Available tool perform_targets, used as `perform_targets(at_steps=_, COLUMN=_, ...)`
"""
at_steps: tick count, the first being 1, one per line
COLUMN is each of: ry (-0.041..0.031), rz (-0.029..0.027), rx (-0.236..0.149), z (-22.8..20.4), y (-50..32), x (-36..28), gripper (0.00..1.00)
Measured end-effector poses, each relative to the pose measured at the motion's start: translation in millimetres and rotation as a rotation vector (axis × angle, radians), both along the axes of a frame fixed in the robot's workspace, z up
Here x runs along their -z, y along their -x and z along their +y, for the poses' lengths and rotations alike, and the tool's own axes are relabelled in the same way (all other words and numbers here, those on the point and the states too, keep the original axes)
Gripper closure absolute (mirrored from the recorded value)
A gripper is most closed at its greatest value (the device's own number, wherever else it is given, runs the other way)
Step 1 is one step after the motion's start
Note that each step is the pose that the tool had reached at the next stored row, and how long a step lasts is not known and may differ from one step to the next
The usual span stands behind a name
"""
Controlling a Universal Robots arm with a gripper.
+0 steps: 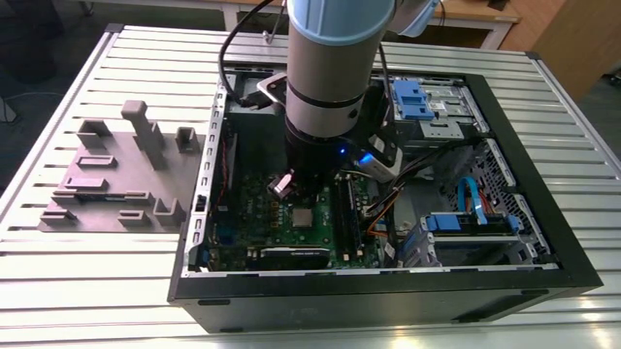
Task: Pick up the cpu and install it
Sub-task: 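Close the cpu cover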
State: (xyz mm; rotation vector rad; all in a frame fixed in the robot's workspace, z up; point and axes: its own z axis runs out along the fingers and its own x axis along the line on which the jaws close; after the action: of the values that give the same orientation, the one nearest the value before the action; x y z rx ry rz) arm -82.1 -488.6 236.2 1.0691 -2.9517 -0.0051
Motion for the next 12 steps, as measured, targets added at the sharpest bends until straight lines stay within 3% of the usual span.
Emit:
perform_targets(at_steps=10, ry=-0.0017, rz=0.0003, rx=-0.001, z=-0.1, y=-0.1, x=-0.1, gripper=0.90)
perform_targets(at_steps=11, ry=-0.0136, rz=0.0014, rx=-0.001, z=-0.2, y=-0.2, x=0.0, gripper=0.90)
perform_targets(at_steps=12, ry=-0.0317, rz=0.0046, rx=-0.001, z=-0.2, y=-0.5, x=0.1, gripper=0.90)
